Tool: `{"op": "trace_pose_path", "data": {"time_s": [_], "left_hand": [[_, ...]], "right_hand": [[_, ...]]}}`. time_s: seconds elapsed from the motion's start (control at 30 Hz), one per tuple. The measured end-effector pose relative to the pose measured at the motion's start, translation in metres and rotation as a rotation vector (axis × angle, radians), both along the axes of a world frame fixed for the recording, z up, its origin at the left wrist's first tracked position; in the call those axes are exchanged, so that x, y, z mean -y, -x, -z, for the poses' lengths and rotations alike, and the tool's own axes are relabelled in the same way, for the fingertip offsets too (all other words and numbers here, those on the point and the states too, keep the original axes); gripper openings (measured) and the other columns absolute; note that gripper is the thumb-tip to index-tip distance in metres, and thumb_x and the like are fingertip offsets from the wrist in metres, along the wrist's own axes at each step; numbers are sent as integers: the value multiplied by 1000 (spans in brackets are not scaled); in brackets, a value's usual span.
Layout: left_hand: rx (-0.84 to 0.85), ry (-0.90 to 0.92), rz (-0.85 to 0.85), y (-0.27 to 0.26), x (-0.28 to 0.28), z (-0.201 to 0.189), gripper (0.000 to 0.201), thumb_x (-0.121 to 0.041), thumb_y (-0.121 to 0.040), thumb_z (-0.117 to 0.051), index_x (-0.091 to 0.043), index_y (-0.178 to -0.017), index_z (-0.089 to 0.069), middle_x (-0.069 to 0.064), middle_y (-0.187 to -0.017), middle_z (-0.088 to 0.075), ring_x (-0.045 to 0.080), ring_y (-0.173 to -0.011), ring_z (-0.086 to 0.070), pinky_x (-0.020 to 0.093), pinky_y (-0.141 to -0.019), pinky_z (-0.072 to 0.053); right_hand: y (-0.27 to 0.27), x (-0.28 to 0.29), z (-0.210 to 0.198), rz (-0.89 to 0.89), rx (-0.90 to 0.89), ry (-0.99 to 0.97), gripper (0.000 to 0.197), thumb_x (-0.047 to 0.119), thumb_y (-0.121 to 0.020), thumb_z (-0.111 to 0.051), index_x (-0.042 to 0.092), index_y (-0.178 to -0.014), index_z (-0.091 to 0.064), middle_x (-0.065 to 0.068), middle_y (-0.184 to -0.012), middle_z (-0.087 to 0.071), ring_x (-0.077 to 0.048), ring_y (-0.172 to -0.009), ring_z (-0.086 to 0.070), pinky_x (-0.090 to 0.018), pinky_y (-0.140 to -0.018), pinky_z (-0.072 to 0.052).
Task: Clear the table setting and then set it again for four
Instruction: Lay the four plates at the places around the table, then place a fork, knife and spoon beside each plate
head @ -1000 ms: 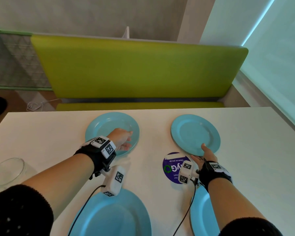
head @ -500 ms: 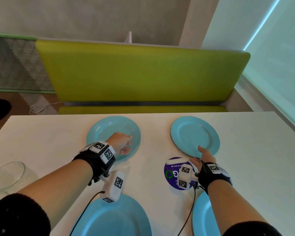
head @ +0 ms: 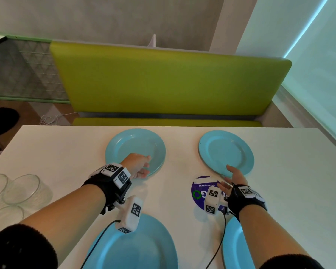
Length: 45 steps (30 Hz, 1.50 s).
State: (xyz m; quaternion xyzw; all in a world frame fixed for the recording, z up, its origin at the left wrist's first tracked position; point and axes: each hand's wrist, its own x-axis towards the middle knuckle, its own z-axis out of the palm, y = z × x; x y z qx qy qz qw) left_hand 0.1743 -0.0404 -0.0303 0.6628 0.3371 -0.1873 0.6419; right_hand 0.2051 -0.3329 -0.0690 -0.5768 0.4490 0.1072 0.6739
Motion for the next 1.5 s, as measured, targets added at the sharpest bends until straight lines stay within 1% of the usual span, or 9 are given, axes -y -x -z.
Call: {"op": "trace_pose_path", "data": {"time_s": [0.13,0.23,0.4,0.57,0.77,0.93,1.1,1.33,1.5], "left_hand": [[10,-4,28,10,-5,-3,38,-20,-97,-50,-2,-129,-43,6,-83,-52,20,-66,-54,31,-60,-49],[29,8,62,20,-10,-6,38,-20,-97,-49,-1,-129,-43,5,-83,-51,19,-65,-53,31,-60,-49],[82,44,162,50,-20,-13,16,-18,-98,-46,-6,-108,-47,4,-80,-48,17,-58,-50,28,-56,-47],[104,62,348,104,-48,-15,12,-18,-98,-45,-12,-88,-45,3,-79,-49,15,-57,-50,23,-50,-46],[101,-14,574,185,-104,-1,11,-22,-96,-49,-11,-97,-47,2,-84,-52,14,-61,-52,22,-53,-48],[98,-210,756,240,-147,8,10,-25,-94,-50,-16,-91,-48,0,-82,-54,13,-62,-52,23,-59,-47],[142,-596,956,276,-186,16,34,-35,-92,-51,-14,-119,-53,7,-117,-60,22,-108,-58,26,-86,-44],[231,-751,1045,312,-235,23,48,-31,-86,-61,-16,-128,-43,4,-126,-51,18,-114,-51,22,-87,-38],[231,-979,1007,326,-276,30,56,-21,-84,-61,-13,-134,-37,8,-133,-41,24,-126,-39,33,-103,-38]], "right_hand": [[15,-7,-4,-18,-19,22,53,30,-85,-64,10,-130,-45,-16,-114,-54,-26,-79,-58,-42,-91,-53],[33,-13,-9,-13,-10,30,35,25,-86,-64,8,-110,-47,-13,-87,-53,-22,-69,-54,-36,-76,-54],[74,-41,-19,16,73,-25,20,20,-88,-61,8,-77,-50,-11,-78,-57,-20,-58,-50,-27,-49,-46],[131,-101,-28,10,144,-39,15,17,-91,-56,11,-77,-53,-6,-67,-61,-17,-52,-53,-29,-53,-43],[213,-197,-42,-32,170,-108,14,13,-92,-54,11,-79,-54,-8,-78,-58,-19,-58,-49,-25,-44,-45],[265,-262,-33,-132,130,-136,13,15,-93,-53,13,-80,-53,-5,-80,-57,-17,-58,-48,-19,-38,-44],[306,-293,-20,-154,84,-85,11,15,-92,-55,12,-81,-55,-5,-77,-59,-16,-58,-50,-23,-45,-44],[334,-313,-15,-176,20,-12,15,10,-93,-53,10,-78,-50,-8,-75,-56,-19,-57,-47,-28,-52,-39],[347,-321,-15,-198,24,15,13,7,-93,-53,8,-80,-51,-8,-73,-55,-19,-56,-46,-29,-52,-40]]}}
